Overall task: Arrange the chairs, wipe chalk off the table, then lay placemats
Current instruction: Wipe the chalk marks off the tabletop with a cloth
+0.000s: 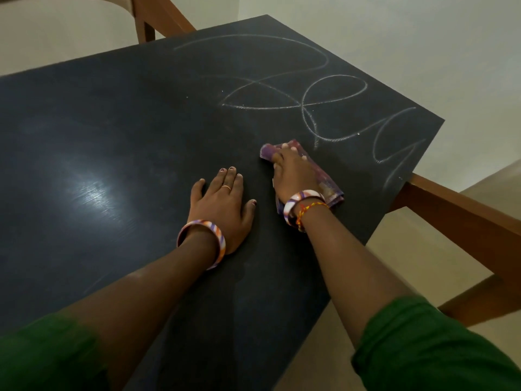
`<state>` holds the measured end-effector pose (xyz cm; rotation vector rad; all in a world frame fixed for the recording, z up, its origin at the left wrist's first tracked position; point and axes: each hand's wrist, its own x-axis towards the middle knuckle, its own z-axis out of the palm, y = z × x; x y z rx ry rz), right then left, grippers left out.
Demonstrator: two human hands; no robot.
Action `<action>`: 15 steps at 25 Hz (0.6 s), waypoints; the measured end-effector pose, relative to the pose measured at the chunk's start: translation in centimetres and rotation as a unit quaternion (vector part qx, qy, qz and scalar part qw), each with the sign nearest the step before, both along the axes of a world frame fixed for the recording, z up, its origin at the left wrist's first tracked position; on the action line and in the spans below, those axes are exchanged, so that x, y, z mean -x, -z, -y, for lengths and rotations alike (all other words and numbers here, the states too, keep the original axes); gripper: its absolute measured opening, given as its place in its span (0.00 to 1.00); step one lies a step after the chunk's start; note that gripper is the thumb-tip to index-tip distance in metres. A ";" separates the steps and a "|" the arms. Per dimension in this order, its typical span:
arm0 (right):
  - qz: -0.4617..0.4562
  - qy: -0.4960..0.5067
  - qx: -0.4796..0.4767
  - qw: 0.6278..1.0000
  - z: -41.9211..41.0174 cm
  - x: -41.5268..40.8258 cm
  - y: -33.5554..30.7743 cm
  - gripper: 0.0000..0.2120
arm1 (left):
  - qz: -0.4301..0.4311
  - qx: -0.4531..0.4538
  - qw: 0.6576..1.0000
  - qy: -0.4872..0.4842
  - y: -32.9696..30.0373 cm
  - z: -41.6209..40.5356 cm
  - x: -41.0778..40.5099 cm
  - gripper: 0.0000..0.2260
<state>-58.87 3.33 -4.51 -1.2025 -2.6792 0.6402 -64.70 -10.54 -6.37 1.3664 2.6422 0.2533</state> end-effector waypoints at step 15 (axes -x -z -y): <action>0.034 -0.097 0.048 0.994 9.0 -7.1 -0.9 0.25 | 0.020 0.005 1.000 0.009 -0.4 1.8 -1.7 0.25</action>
